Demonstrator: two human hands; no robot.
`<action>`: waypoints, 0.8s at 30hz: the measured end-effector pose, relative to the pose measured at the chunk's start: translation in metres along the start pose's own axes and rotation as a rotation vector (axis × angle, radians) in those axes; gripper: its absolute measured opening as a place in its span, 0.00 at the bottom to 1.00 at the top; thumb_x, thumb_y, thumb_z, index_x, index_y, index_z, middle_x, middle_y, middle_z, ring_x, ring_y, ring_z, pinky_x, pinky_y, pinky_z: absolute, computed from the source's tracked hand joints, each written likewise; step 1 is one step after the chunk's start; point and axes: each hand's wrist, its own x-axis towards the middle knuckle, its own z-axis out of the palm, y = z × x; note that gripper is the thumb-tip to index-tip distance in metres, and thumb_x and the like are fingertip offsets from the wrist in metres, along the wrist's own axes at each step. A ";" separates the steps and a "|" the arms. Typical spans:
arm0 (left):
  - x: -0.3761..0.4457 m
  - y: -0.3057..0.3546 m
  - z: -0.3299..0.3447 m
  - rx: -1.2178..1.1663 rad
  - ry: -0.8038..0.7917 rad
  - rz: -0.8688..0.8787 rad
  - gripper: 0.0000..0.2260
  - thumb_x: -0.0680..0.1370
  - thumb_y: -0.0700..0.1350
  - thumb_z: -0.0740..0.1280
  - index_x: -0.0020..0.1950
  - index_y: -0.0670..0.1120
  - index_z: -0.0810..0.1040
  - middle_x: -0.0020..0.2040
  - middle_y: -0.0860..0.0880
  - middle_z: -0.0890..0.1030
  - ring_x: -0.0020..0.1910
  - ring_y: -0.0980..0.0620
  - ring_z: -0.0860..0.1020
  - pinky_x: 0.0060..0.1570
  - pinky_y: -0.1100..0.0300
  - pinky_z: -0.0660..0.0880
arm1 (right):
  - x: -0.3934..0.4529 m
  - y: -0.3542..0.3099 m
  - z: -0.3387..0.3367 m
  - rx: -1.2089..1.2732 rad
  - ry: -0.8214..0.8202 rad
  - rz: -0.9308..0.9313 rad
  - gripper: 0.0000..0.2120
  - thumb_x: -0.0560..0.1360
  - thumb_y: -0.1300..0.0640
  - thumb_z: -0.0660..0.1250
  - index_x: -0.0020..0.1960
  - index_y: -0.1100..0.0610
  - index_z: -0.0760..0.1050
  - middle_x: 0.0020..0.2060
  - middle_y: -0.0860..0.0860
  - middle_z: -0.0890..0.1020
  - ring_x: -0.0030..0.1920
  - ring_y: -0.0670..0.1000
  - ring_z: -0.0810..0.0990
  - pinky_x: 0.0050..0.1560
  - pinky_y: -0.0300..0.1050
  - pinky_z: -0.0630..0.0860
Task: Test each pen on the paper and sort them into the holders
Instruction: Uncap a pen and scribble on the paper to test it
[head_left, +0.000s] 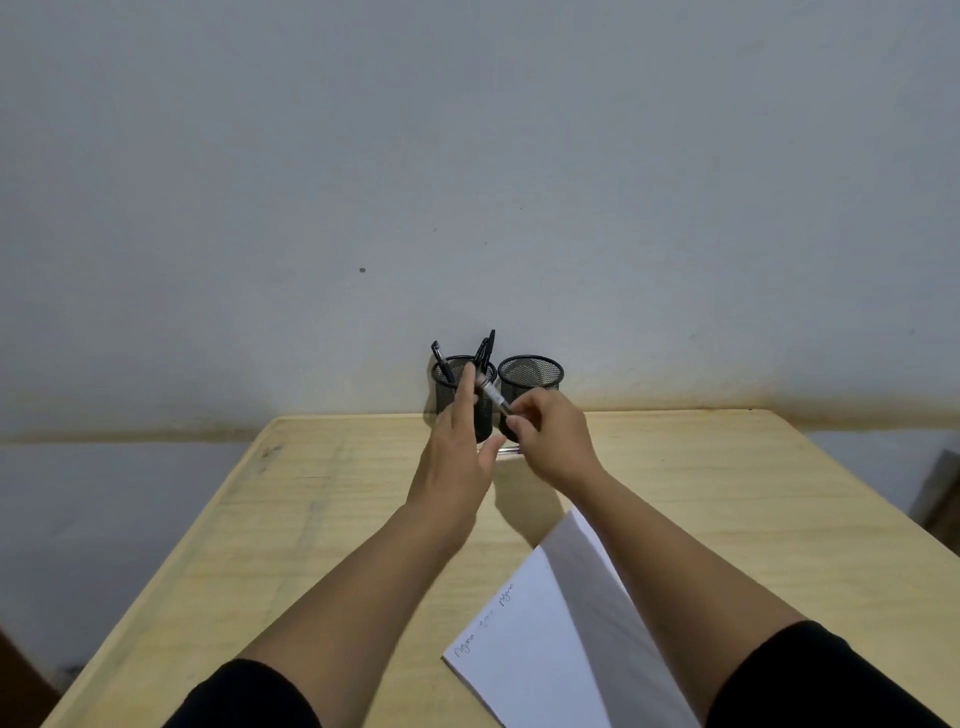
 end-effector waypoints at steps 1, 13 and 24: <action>-0.004 0.006 -0.003 -0.026 -0.017 -0.007 0.37 0.77 0.44 0.64 0.75 0.60 0.42 0.70 0.50 0.68 0.65 0.51 0.71 0.59 0.58 0.71 | -0.005 -0.005 -0.003 0.059 0.008 0.037 0.06 0.75 0.61 0.65 0.51 0.61 0.77 0.42 0.51 0.77 0.42 0.48 0.73 0.37 0.35 0.63; -0.047 0.034 -0.034 -0.102 -0.084 -0.068 0.05 0.76 0.44 0.67 0.48 0.45 0.82 0.38 0.49 0.83 0.32 0.58 0.75 0.33 0.79 0.68 | -0.060 -0.024 -0.028 0.788 0.132 0.378 0.09 0.77 0.62 0.63 0.38 0.59 0.69 0.36 0.56 0.74 0.31 0.50 0.76 0.46 0.43 0.78; -0.060 0.043 -0.054 -0.035 -0.232 -0.089 0.06 0.76 0.43 0.67 0.51 0.47 0.82 0.33 0.54 0.76 0.31 0.60 0.70 0.29 0.76 0.66 | -0.085 -0.028 -0.040 0.737 -0.156 0.363 0.09 0.78 0.57 0.62 0.40 0.59 0.72 0.27 0.50 0.71 0.26 0.47 0.65 0.30 0.38 0.63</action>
